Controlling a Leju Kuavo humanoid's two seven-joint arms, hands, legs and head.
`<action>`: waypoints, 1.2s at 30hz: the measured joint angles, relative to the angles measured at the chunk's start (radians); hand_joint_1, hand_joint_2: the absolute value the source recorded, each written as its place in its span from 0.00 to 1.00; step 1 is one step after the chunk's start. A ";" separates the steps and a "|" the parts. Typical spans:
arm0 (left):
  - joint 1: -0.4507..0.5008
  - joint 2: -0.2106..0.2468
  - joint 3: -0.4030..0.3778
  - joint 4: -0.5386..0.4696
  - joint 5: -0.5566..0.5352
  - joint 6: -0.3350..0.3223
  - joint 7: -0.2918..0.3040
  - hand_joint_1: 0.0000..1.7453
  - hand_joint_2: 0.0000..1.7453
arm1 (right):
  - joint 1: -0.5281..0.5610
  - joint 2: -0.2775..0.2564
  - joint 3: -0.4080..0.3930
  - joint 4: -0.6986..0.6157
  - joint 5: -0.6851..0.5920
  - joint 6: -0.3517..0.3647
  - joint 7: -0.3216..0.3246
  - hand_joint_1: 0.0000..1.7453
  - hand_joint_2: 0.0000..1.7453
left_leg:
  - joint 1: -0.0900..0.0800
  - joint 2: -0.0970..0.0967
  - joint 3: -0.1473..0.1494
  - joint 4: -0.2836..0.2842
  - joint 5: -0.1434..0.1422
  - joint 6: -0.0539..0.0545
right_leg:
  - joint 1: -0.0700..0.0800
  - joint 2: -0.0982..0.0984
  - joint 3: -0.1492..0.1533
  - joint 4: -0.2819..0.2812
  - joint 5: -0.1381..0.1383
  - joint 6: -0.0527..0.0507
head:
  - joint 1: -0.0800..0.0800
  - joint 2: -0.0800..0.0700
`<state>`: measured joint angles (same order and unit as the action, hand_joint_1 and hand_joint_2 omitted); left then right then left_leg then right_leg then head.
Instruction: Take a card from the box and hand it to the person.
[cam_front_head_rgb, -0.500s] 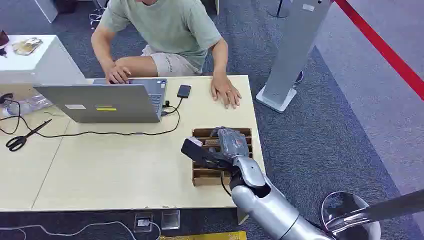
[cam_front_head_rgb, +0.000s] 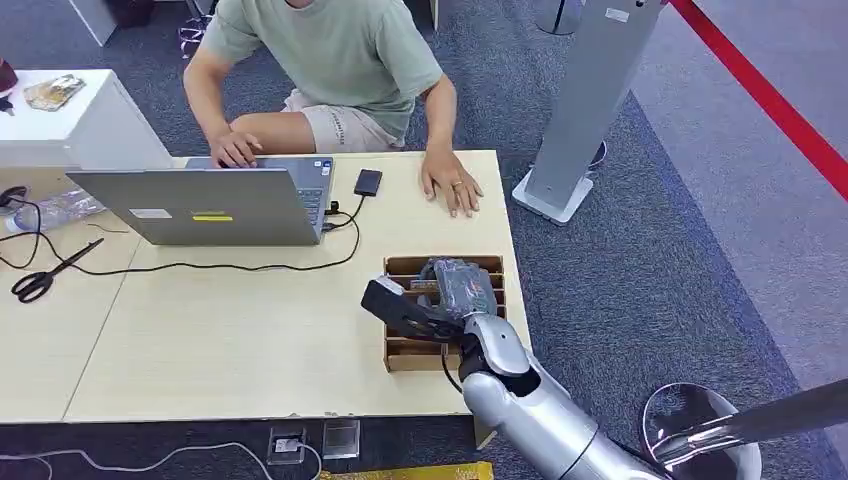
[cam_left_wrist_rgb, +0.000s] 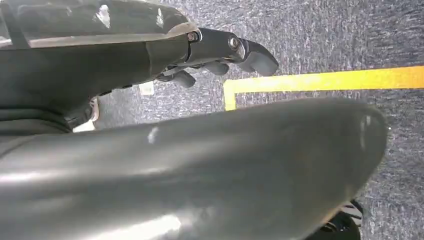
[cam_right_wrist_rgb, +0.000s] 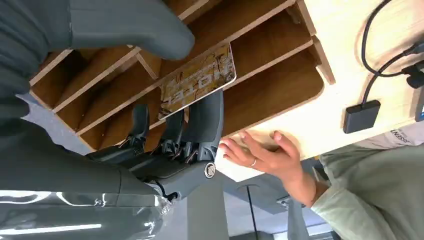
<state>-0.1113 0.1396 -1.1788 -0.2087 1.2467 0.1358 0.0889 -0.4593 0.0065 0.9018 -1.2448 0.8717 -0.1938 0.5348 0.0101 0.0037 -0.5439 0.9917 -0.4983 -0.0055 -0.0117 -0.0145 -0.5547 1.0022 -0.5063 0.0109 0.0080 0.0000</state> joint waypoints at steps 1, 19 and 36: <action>0.000 0.000 0.000 0.000 0.000 0.000 0.000 0.00 0.00 | 0.000 0.000 0.000 0.000 0.000 0.000 0.000 0.60 1.00 | 0.000 0.000 0.000 0.000 0.000 0.000 | 0.000 0.000 0.000 0.000 0.000 0.000 | 0.000 0.000; 0.000 0.000 0.000 0.000 -0.007 -0.001 0.000 0.00 0.00 | 0.000 0.000 0.000 0.002 0.001 -0.006 -0.002 0.93 1.00 | 0.000 0.000 0.000 0.000 0.000 0.000 | 0.000 0.000 0.000 0.000 0.000 0.000 | 0.000 0.000; 0.000 0.000 0.000 0.000 -0.013 0.003 0.000 0.00 0.00 | 0.013 -0.003 -0.001 -0.025 0.030 -0.073 -0.063 0.93 1.00 | 0.000 0.000 0.000 0.000 0.000 0.000 | 0.000 0.000 0.000 0.000 0.000 0.000 | 0.000 0.000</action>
<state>-0.1111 0.1396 -1.1791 -0.2087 1.2333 0.1385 0.0885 -0.4460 0.0038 0.9007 -1.2700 0.9018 -0.2667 0.4715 0.0101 0.0038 -0.5437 0.9917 -0.4983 -0.0055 -0.0117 -0.0145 -0.5549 1.0022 -0.5063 0.0109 0.0084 0.0000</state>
